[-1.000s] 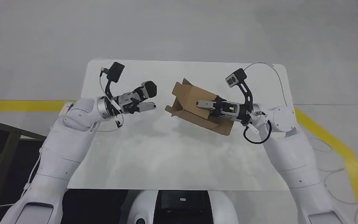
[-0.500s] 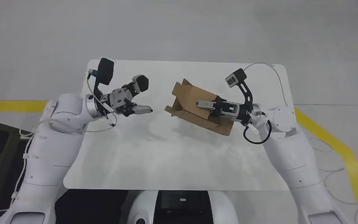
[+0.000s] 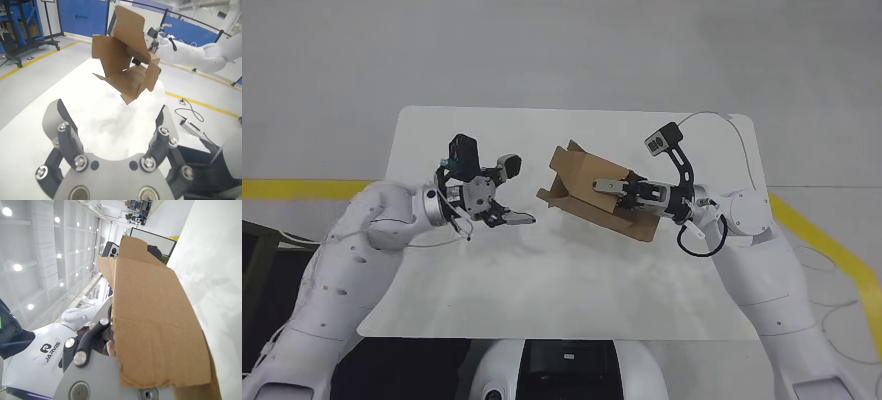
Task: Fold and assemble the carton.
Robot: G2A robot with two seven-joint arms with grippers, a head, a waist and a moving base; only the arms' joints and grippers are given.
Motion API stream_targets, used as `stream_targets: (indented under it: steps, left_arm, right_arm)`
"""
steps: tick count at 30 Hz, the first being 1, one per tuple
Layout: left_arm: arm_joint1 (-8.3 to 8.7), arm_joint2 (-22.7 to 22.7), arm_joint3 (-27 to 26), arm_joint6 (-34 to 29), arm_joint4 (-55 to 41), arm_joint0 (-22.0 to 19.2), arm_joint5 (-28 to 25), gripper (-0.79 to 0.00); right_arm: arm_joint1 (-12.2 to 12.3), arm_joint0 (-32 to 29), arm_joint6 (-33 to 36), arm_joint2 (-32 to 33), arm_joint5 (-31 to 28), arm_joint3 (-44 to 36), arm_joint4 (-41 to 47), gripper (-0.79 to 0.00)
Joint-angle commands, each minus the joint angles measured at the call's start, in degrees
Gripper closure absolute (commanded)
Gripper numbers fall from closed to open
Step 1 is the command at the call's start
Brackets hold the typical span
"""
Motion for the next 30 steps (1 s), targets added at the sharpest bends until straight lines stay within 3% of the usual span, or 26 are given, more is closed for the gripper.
stream_targets:
  steps: [1,4,18,24,30]
  left_arm:
    - [1.27,2.16,0.91,11.37,10.10,-0.81,0.00,-0.785]
    - [2.63,5.06,3.78,24.86,19.57,-2.12,0.00,-0.785]
    - [2.63,5.06,3.78,24.86,19.57,-2.12,0.00,-0.785]
    - [2.43,6.45,1.99,18.00,18.57,-0.30,0.02,-0.785]
    - [2.39,8.60,0.85,17.60,17.24,0.04,0.00,-0.785]
  right_arm:
    - [0.00,0.00,0.00,0.00,0.00,0.00,0.00,0.000]
    - [0.00,0.00,0.00,0.00,0.00,0.00,0.00,0.000]
    - [0.00,0.00,0.00,0.00,0.00,0.00,0.00,0.000]
    - [0.00,0.00,0.00,0.00,0.00,0.00,0.00,0.000]
    - [0.08,-1.01,-1.36,-0.16,0.37,-1.73,-1.08,0.000]
